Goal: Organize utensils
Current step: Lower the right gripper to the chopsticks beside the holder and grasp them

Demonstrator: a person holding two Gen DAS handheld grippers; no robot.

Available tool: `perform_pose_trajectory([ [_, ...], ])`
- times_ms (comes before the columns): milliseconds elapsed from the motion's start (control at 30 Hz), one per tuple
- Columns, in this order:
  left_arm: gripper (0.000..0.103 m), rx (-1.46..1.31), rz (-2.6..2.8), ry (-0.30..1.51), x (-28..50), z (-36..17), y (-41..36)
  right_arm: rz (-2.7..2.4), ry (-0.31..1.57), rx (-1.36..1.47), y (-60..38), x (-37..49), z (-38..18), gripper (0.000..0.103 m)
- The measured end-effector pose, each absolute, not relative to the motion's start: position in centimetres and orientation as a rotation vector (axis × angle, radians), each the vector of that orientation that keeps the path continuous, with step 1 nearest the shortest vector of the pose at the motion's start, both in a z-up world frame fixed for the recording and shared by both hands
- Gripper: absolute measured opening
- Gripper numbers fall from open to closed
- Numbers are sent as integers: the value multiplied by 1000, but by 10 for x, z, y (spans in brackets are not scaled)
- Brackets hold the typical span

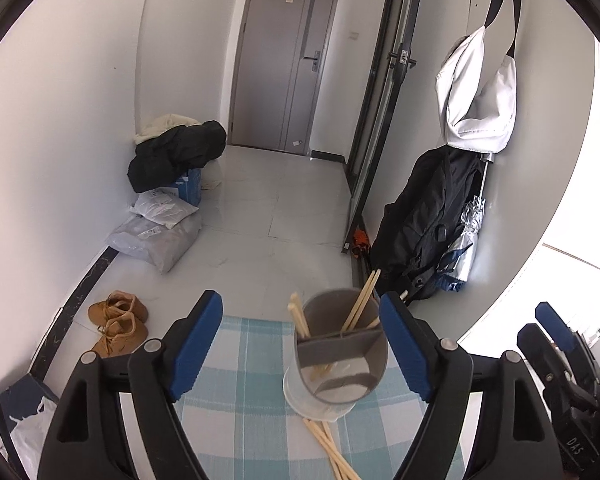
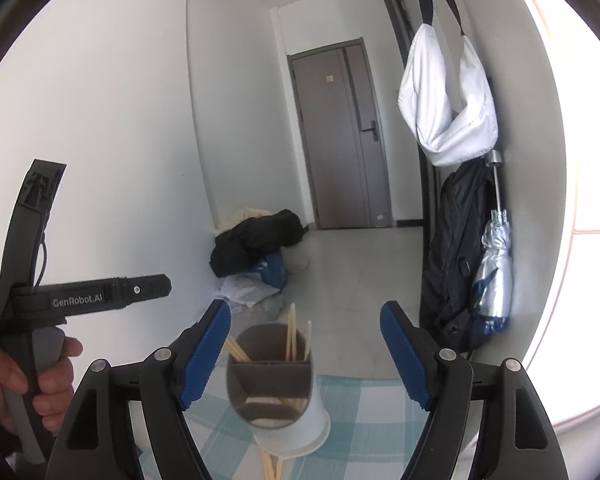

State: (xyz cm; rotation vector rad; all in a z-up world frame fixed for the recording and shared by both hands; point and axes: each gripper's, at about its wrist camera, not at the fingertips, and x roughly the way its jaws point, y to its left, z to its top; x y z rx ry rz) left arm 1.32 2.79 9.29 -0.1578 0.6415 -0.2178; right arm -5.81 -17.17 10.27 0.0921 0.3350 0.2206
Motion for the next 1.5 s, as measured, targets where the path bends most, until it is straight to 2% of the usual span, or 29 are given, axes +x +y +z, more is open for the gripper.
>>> perform_pose_trajectory([
  [133,82,-141,-211,636,0,86,29,219,343,84,-168,-72,98,77],
  [900,83,-171,-131,707,-21,2,45,269,531,45,-149,-92,21,76],
  [1300,83,-252,-50,878,2,-47,79,321,794,-28,-129,-60,-42,56],
  [1467,83,-279,-17,909,12,-53,89,357,911,-64,-116,-39,-71,45],
  [1500,83,-285,-15,915,14,-55,91,360,933,-69,-114,-35,-77,39],
])
